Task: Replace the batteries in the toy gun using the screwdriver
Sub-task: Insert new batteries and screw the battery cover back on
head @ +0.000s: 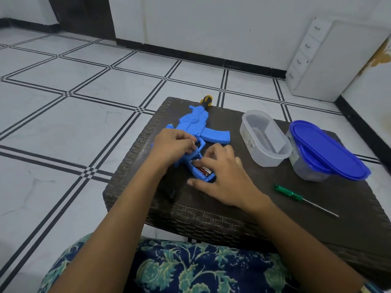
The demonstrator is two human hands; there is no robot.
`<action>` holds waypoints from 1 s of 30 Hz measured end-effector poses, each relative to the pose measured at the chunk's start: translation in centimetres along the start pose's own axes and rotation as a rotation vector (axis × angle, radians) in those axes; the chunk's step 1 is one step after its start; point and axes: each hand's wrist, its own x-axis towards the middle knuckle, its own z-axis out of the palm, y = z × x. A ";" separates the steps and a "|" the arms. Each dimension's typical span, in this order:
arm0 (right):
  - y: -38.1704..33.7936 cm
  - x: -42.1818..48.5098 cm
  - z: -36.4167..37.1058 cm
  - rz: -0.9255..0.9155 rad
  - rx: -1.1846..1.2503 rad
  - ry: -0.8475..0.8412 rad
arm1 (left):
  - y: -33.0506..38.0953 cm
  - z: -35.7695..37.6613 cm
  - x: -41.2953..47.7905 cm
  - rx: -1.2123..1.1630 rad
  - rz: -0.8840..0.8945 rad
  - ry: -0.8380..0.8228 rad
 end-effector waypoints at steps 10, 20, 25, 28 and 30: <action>0.1 1.3 -1.5 0.121 0.116 -0.160 | 0.2 0.1 0.0 0.005 0.004 -0.004; 0.1 1.0 -3.3 0.164 0.214 -0.261 | 0.3 0.2 -0.1 0.019 0.006 0.002; -0.7 1.2 -2.9 0.266 0.241 -0.245 | 0.2 0.2 -0.1 0.026 0.002 0.006; -1.2 1.6 -2.5 0.387 0.260 -0.193 | 0.2 0.2 -0.1 0.028 0.014 0.009; -1.7 1.8 -2.1 0.437 0.222 -0.170 | 0.2 0.3 -0.1 0.028 0.017 0.011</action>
